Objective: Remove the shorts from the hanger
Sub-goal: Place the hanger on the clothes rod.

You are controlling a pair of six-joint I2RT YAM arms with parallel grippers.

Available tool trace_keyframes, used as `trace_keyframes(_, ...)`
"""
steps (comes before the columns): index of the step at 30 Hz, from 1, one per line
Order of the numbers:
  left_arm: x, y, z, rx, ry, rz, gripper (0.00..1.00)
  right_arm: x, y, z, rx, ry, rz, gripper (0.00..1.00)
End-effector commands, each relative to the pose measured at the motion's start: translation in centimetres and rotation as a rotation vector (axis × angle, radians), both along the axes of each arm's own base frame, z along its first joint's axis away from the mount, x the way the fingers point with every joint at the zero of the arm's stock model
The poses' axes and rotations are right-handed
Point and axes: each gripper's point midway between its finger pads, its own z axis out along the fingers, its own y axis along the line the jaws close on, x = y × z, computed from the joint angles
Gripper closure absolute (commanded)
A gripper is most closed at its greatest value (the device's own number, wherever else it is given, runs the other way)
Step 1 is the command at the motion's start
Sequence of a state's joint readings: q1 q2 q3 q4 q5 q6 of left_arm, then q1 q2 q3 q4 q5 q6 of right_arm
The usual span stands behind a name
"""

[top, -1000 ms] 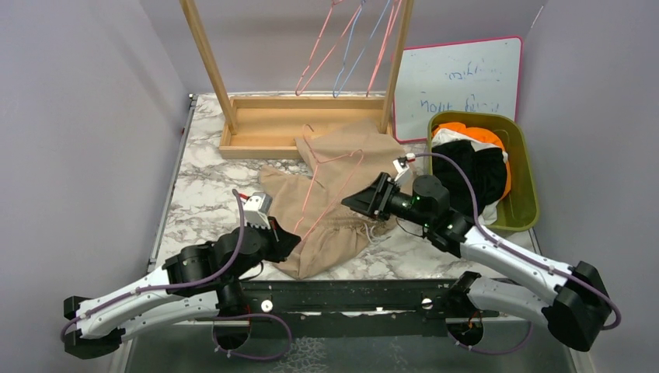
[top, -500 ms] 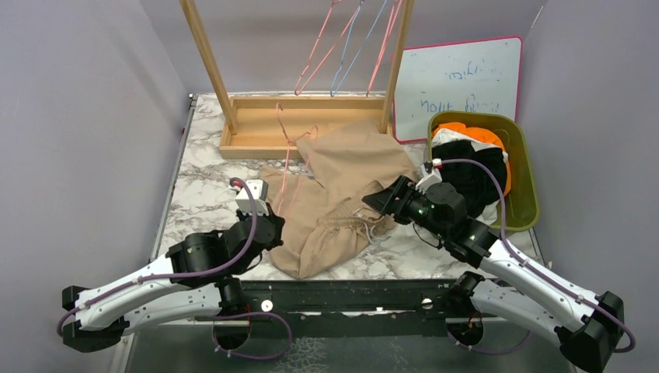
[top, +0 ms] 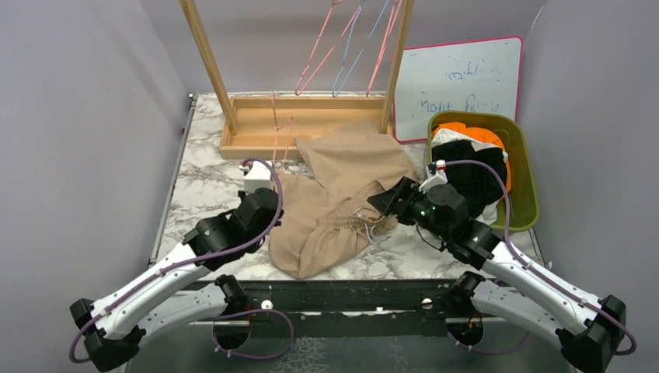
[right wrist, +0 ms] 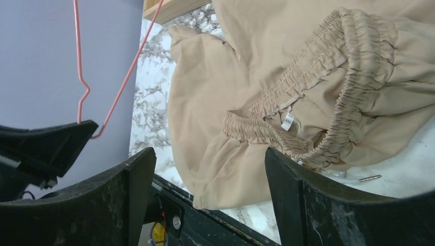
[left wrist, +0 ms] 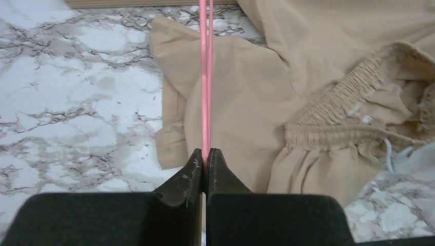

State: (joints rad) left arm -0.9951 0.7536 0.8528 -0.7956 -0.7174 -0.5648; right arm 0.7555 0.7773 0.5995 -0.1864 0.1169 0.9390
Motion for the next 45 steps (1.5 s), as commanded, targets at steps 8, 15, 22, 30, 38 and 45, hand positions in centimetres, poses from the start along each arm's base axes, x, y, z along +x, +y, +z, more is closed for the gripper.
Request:
trace_keyframes(8,6.5,3.0,4.5,-0.026,-0.069,0.039,1.0,0.6,-1.0,0.3,-0.068,-0.025,-0.036,0.19)
trace_keyframes(15,9.4,2.7,11.1,0.015,-0.153,-0.086,1.0,0.5,-0.8,-0.9,-0.086,-0.009,-0.019,0.18)
trace_keyframes(22,11.4,2.2,15.5,0.003,-0.162,-0.17,1.0,0.2,-1.1,-1.9,-0.136,0.005,-0.004,0.18)
trace_keyframes(30,11.7,1.6,20.4,-0.034,-0.208,-0.201,1.0,-0.2,-2.0,-2.3,-0.154,0.007,-0.018,0.17)
trace_keyframes(38,11.6,1.8,22.4,-0.025,-0.257,-0.206,1.0,-0.3,-1.9,-2.2,-0.148,0.01,-0.015,0.16)
trace_keyframes(45,12.7,2.0,23.1,0.003,-0.265,-0.19,1.0,-0.7,-2.0,-2.7,-0.158,0.032,-0.007,0.16)
